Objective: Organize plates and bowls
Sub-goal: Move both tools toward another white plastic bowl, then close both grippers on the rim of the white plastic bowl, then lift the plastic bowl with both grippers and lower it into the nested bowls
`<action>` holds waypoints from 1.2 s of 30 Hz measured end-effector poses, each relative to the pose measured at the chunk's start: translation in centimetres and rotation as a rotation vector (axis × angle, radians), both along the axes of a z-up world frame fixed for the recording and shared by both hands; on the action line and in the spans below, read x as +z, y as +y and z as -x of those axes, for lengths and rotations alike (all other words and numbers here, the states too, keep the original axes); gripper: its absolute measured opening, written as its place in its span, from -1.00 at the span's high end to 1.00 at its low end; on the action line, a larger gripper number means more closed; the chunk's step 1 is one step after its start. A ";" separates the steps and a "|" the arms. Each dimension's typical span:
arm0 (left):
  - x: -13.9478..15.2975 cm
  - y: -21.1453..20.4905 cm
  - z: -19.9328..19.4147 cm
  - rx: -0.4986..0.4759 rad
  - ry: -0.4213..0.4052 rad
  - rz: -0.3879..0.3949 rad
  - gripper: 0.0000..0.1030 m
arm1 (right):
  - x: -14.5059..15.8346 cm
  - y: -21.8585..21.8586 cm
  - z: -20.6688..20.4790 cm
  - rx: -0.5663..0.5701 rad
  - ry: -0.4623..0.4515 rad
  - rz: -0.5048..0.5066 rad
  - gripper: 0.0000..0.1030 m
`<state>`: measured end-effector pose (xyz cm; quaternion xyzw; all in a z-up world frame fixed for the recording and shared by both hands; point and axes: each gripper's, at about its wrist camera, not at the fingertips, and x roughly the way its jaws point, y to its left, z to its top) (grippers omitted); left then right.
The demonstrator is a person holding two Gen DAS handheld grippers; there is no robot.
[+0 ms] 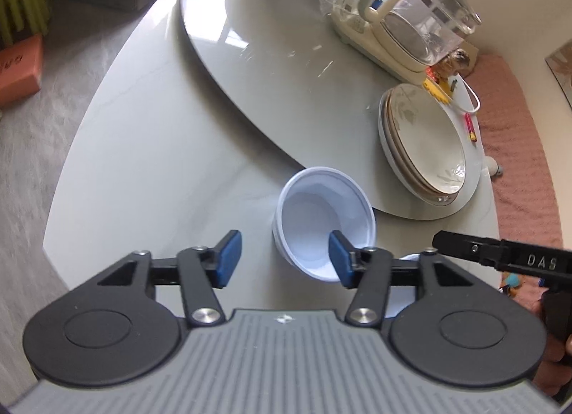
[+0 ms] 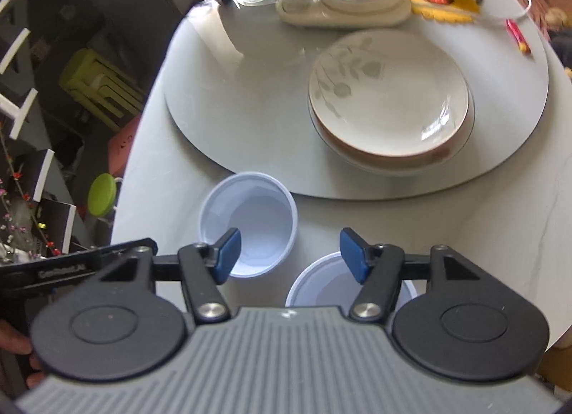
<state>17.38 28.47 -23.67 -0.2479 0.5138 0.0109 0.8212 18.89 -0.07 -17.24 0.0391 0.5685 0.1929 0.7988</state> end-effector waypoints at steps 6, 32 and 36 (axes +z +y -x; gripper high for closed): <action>-2.6 0.1 -1.3 0.002 0.025 0.041 -0.18 | -2.1 0.8 -2.0 0.010 0.041 -0.016 -0.21; -7.8 -0.1 -5.3 0.005 0.106 0.115 0.86 | -8.3 2.5 -4.9 -0.033 0.167 -0.036 0.71; -7.2 -0.2 -5.6 0.013 0.114 0.108 0.88 | -8.3 2.4 -5.4 -0.049 0.199 -0.021 0.80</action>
